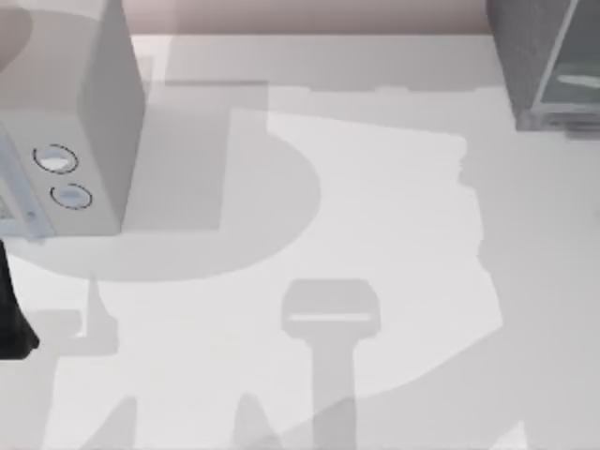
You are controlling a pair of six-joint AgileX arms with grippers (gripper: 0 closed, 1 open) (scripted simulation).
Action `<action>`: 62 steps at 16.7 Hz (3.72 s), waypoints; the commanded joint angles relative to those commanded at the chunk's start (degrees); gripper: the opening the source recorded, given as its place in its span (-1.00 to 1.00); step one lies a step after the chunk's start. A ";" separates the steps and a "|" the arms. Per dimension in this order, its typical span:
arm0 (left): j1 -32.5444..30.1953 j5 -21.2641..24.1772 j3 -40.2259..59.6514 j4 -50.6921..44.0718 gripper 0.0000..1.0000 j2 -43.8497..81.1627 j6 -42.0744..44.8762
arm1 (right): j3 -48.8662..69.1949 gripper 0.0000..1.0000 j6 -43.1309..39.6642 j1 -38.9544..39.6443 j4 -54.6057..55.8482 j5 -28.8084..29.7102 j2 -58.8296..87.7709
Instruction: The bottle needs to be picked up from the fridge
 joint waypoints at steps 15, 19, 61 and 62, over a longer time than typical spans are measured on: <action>0.00 0.00 0.00 0.00 1.00 0.00 0.00 | 14.89 0.55 -0.08 1.38 -7.24 1.47 7.38; 0.00 0.00 0.00 0.00 1.00 0.00 0.00 | 14.89 -0.06 -0.08 1.38 -7.24 1.47 7.38; 0.00 0.00 0.00 0.00 1.00 0.00 0.00 | -10.51 -1.00 0.28 -1.47 -5.38 -1.57 -15.95; 0.00 0.00 0.00 0.00 1.00 0.00 0.00 | -10.34 -1.00 0.37 -1.15 -5.55 -1.54 -15.61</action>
